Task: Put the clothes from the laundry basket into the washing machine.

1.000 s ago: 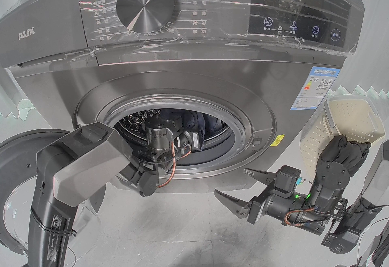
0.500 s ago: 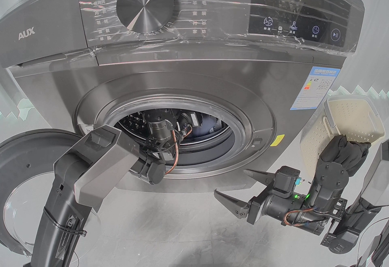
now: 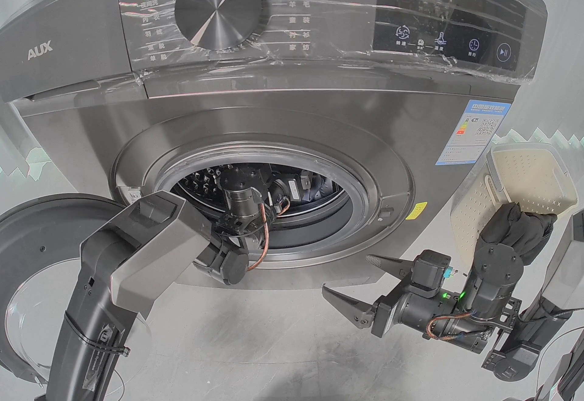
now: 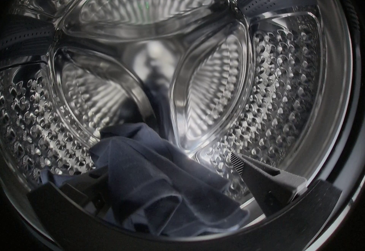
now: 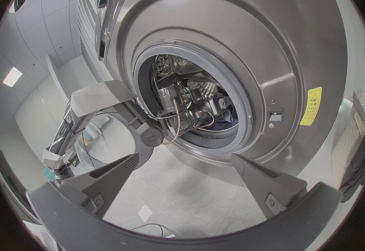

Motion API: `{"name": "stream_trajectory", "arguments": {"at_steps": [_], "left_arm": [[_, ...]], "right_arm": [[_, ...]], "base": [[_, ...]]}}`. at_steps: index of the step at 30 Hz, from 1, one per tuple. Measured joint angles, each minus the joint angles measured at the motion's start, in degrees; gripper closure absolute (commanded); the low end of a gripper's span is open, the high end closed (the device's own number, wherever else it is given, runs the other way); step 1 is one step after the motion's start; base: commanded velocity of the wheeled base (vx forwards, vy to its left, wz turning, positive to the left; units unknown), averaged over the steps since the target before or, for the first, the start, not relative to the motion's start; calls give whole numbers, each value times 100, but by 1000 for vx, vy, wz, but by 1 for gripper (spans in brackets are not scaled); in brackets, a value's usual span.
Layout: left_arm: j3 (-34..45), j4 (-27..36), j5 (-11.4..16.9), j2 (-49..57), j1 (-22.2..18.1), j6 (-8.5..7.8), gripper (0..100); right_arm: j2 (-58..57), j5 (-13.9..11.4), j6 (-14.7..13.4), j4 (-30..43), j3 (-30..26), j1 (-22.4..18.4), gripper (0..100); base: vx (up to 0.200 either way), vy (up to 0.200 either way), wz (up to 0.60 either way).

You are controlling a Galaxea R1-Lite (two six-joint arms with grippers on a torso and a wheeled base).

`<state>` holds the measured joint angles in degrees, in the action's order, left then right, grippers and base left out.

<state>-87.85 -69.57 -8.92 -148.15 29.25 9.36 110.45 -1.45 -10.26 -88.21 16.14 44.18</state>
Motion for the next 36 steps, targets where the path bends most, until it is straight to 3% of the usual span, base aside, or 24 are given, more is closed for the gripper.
{"name": "stream_trajectory", "arguments": {"at_steps": [6,13,20,30,36], "left_arm": [[1036,-50,50,383,121,-55,0],[2445,-529,143,942,379,-208,0],[3912,-1005,182,1621,766,-255,0],[6065,-1712,208,2842,1369,-239,0],[6979,-1864,178,3858,1543,-121,0]], "right_arm": [[-13,-2,4,-2,-22,-17,0],[-44,0,6,-2,-77,-39,0],[-160,0,45,0,-254,-66,0],[-664,1,67,-2,-749,-85,0],[-1119,11,66,2,-1093,-195,0]], "base": [[0,0,0],[0,0,0],[0,0,0],[0,0,0],[0,0,0]]}}
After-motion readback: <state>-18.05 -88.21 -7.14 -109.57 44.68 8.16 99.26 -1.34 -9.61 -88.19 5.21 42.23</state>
